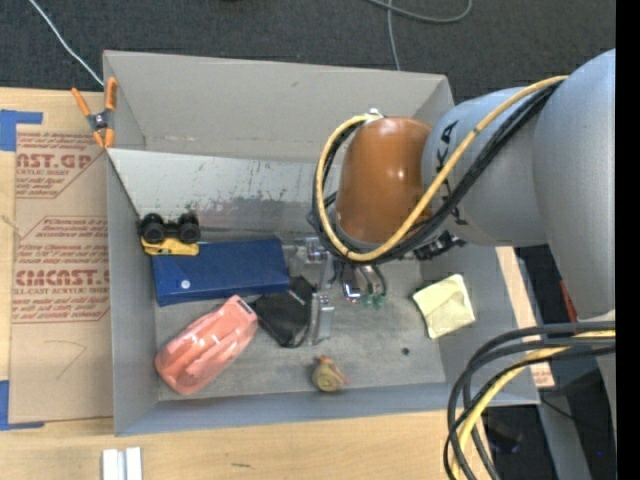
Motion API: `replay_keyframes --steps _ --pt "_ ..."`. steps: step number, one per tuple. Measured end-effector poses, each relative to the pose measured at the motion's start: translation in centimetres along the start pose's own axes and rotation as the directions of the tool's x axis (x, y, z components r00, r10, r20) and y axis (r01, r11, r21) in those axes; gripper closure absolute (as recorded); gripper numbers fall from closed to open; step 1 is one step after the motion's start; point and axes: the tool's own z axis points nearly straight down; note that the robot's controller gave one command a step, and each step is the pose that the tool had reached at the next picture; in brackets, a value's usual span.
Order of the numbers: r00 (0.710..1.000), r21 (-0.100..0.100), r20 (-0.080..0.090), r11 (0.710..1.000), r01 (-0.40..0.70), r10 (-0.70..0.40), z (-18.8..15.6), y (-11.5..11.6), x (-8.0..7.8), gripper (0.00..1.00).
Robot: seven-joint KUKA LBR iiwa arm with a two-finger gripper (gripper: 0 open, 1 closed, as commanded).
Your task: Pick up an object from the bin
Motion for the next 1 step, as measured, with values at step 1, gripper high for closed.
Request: replay_keyframes --steps 1 --pt "1.0 -0.001 0.017 1.0 -0.005 0.005 5.98 -0.04 -0.08 0.0"
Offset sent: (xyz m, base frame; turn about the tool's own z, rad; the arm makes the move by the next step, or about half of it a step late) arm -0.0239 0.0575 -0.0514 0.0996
